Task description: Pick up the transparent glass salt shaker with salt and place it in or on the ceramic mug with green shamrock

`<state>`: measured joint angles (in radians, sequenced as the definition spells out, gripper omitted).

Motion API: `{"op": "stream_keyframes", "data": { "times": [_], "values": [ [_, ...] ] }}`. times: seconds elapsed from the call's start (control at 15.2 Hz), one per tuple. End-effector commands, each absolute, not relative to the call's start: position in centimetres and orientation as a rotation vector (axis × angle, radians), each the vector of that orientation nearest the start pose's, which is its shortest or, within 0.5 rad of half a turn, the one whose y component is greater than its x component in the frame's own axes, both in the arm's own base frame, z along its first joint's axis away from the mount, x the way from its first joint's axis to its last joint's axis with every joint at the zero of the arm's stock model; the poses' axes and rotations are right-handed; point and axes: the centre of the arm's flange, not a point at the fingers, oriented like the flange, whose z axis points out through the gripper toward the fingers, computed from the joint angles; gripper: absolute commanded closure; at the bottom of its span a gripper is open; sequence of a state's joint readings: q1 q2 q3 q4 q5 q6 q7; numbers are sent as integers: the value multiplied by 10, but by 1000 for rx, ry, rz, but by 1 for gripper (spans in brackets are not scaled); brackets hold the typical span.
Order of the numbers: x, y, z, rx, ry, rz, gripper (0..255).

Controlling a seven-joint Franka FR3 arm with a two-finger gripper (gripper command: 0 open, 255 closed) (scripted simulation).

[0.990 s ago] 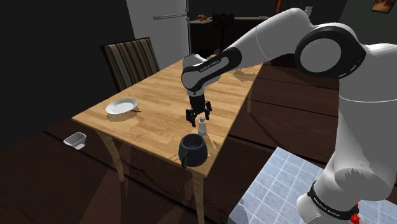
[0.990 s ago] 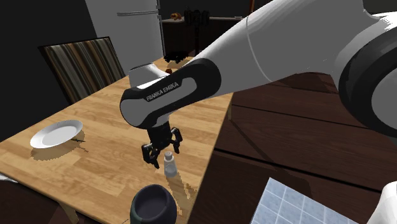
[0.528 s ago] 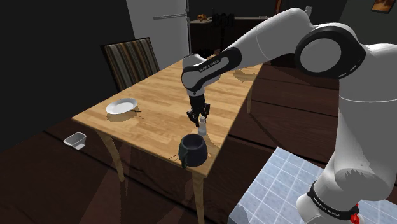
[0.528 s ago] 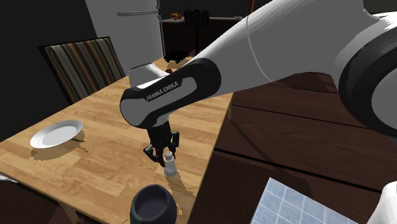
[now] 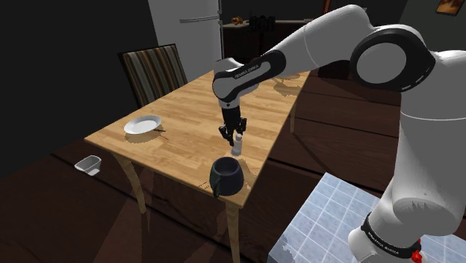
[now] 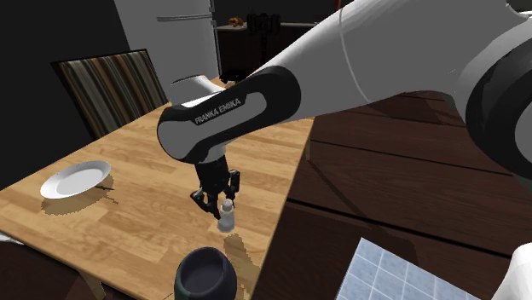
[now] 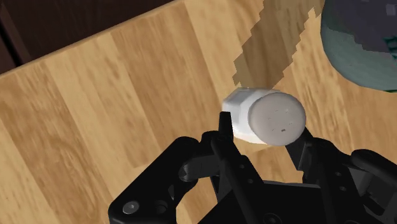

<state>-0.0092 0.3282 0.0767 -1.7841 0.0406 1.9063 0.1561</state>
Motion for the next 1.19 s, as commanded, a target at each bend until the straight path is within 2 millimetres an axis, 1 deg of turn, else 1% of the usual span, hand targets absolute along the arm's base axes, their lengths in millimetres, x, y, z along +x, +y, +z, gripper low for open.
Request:
{"op": "stream_keyframes", "data": {
  "times": [0.0,1.12],
  "values": [
    [614,41,367,-3081,166,327,255],
    [614,41,457,-3081,166,327,255]
  ]
}}
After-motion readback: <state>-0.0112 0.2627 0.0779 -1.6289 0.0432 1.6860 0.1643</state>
